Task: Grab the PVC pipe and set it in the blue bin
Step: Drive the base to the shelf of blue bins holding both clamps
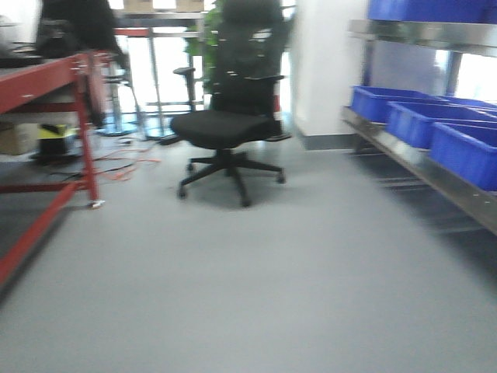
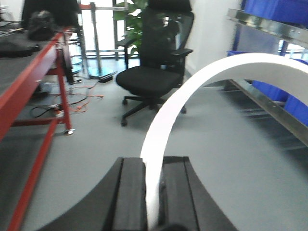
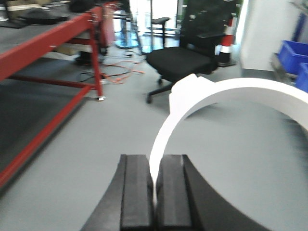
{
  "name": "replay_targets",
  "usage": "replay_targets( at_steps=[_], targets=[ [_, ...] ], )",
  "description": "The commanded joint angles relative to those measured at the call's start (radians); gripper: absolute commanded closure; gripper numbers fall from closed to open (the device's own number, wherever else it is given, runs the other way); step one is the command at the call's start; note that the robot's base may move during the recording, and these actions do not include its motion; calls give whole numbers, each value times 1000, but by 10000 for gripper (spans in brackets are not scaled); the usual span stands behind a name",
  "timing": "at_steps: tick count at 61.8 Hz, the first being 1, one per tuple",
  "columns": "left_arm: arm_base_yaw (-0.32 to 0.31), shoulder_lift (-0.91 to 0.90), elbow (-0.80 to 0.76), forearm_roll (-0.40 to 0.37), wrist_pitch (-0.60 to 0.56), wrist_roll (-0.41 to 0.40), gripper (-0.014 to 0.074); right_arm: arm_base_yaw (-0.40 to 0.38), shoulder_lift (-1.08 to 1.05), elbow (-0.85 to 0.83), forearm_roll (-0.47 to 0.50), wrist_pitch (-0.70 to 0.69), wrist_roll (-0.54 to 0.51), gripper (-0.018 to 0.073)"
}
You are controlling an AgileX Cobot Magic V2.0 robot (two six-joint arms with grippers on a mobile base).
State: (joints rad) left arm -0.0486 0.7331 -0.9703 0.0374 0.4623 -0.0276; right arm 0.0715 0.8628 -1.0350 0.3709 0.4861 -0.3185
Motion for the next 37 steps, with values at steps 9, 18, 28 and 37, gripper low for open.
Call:
replay_targets(
  at_steps=[9,18,28,37],
  targets=[
    [-3,-3,0,-3,-36,0,707,1,-1,1,0,-23,-5,727],
    [-3,-3,0,-3,-36,0,707,1,-1,1,0,-23,-5,727],
    [-3,-3,0,-3,-36,0,707,1,-1,1,0,-23,-5,727],
    [-3,-3,0,-3,-36,0,707,1,-1,1,0,-23,-5,727]
  ],
)
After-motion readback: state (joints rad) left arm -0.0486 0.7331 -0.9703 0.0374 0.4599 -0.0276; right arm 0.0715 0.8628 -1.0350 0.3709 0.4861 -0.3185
